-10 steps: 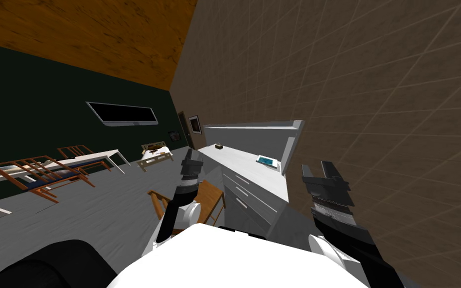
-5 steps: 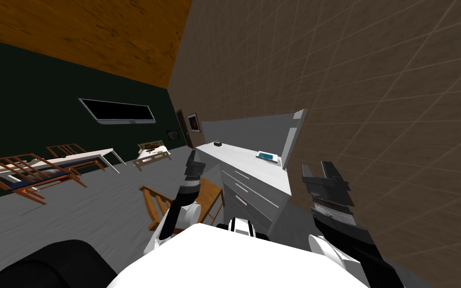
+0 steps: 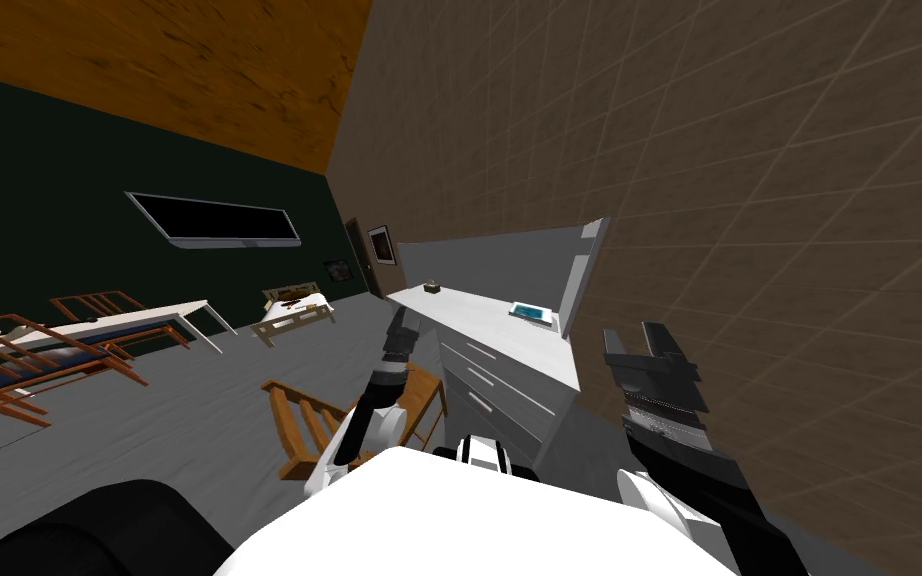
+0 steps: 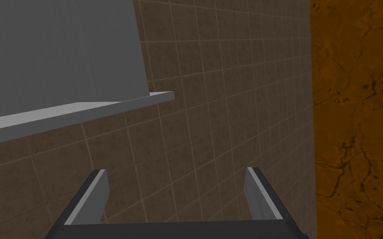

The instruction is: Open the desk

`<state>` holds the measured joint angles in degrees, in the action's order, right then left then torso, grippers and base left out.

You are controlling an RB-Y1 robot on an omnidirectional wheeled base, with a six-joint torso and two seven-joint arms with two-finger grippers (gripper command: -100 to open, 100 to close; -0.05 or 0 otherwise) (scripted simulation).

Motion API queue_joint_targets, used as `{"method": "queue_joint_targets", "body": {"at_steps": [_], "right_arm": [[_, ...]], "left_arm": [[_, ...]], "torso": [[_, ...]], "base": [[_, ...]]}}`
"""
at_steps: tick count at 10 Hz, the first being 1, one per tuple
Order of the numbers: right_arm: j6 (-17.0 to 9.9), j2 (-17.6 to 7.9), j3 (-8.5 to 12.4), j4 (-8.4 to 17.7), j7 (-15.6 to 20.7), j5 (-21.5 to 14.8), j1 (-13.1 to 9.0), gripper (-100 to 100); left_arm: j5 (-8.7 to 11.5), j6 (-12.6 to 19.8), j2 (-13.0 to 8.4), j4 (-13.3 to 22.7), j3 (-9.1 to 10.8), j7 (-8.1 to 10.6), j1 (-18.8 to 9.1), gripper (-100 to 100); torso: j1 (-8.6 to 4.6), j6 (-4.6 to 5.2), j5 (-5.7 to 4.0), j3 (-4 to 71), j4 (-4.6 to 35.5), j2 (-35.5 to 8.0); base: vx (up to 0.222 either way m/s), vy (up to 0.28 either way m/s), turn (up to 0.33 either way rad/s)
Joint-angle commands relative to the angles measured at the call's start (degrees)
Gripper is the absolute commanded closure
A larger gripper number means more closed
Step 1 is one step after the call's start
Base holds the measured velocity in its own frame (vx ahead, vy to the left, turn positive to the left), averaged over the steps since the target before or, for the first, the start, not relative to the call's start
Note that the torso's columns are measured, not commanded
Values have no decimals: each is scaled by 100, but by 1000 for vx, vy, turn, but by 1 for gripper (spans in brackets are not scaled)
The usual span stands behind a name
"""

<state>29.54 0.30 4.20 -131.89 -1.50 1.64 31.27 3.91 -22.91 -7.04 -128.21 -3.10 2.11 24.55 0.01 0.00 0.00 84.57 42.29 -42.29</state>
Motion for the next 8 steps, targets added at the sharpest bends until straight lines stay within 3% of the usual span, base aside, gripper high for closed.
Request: {"method": "queue_joint_targets", "body": {"at_steps": [1, 8], "right_arm": [[0, 0, 0, 0, 0, 0, 0, 0], [0, 0, 0, 0, 0, 0, 0, 0]], "left_arm": [[-61, -9, -61, 415, -93, -33, -103, -100], [-252, -26, -135, 1668, -385, -133, -416, -100]], "torso": [[1, 0, 0, 0, 0, 0], [0, 0, 0, 0, 0, 0]], "base": [[23, 6, -82], [27, 5, -74]]}}
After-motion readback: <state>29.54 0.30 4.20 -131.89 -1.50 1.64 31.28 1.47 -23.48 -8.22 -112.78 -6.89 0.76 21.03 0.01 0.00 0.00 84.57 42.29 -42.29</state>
